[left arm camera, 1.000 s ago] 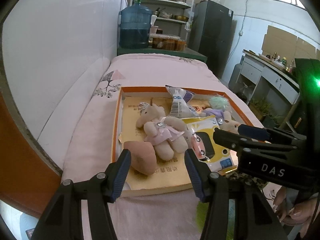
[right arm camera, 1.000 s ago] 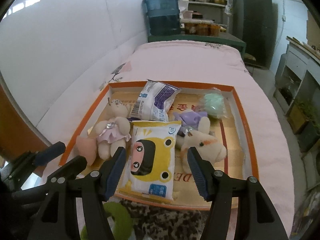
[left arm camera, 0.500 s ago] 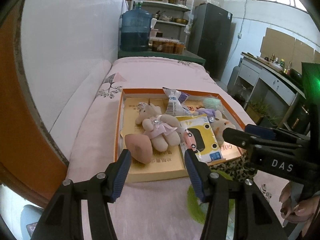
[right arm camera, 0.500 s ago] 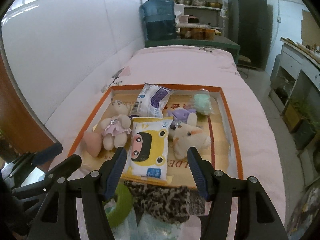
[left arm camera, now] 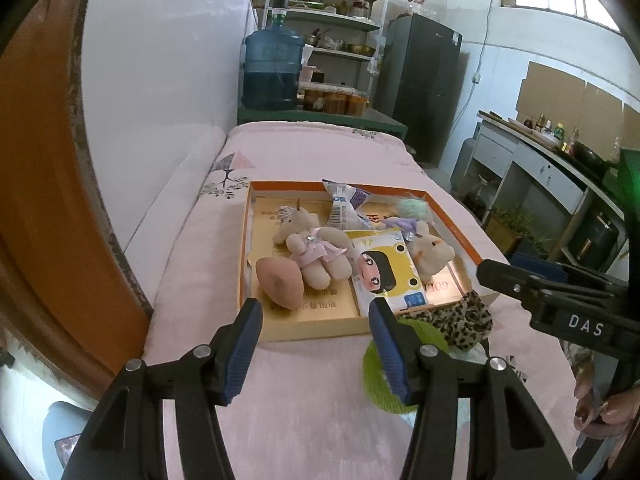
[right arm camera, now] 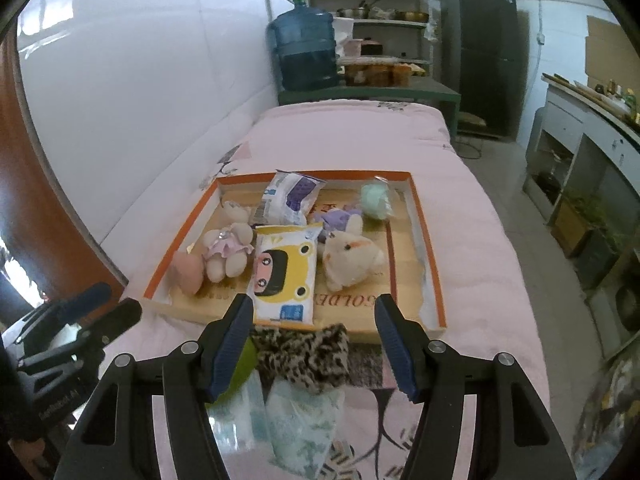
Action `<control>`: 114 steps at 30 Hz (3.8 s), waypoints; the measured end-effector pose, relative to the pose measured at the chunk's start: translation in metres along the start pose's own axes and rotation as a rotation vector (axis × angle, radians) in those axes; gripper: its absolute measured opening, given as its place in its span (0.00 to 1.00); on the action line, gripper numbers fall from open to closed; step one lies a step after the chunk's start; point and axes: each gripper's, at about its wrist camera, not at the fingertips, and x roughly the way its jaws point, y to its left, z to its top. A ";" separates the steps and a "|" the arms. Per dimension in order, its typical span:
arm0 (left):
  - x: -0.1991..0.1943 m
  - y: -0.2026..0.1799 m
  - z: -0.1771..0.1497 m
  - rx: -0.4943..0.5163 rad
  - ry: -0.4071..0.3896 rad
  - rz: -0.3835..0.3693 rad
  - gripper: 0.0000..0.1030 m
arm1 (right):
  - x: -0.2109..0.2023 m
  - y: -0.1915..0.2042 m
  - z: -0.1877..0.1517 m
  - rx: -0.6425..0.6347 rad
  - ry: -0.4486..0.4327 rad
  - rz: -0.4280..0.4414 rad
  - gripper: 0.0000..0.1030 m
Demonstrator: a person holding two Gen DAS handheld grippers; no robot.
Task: Organize soft objects
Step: 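Withdraw both open tools from the box back over the bed, then grasp the green fuzzy ring with the left tool while the right tool grasps the tissue pack, then carry the green ring over the box with the left tool while the right tool carries the tissue pack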
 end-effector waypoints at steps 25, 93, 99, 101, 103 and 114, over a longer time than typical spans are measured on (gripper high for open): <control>-0.017 -0.008 -0.025 -0.034 0.037 -0.092 0.54 | -0.041 -0.010 -0.056 0.031 0.031 -0.017 0.63; 0.008 0.037 -0.023 -0.174 0.031 -0.189 0.12 | -0.025 0.072 -0.061 -0.341 0.001 0.051 0.45; 0.002 0.031 -0.011 -0.154 0.010 -0.176 0.12 | -0.033 0.059 -0.049 -0.304 -0.029 0.045 0.45; 0.002 0.029 -0.007 -0.148 0.006 -0.169 0.12 | -0.034 0.055 -0.043 -0.294 -0.035 0.044 0.45; 0.000 0.026 -0.003 -0.137 0.000 -0.164 0.12 | -0.034 0.051 -0.039 -0.288 -0.040 0.040 0.45; 0.002 0.004 0.030 -0.082 -0.034 -0.156 0.12 | -0.035 0.023 -0.010 -0.235 -0.065 0.027 0.45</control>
